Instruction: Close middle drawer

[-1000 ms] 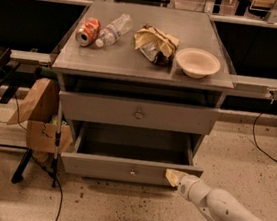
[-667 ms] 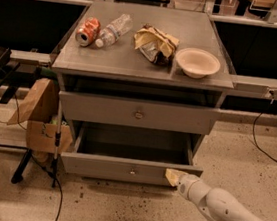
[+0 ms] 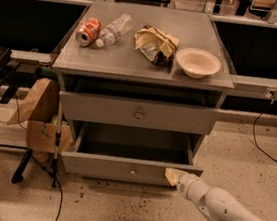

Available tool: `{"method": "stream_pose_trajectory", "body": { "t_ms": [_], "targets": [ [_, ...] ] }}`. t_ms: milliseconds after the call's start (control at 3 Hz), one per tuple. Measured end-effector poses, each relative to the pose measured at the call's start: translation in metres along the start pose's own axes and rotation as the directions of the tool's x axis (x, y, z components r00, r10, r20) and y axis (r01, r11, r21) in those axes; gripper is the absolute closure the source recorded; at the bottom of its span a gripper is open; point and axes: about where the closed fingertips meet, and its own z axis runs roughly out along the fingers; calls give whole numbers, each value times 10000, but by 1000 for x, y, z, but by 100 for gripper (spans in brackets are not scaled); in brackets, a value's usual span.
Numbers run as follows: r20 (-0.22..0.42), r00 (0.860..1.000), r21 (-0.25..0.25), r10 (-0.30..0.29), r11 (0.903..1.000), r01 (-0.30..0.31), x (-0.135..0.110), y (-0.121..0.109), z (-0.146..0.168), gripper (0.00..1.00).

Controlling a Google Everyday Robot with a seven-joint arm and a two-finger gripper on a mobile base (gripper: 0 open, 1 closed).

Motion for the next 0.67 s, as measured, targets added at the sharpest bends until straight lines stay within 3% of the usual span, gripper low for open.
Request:
{"method": "stream_pose_trajectory", "body": {
  "t_ms": [667],
  "targets": [
    [0, 10000, 0, 0, 10000, 0, 0, 0, 0, 59]
  ]
}}
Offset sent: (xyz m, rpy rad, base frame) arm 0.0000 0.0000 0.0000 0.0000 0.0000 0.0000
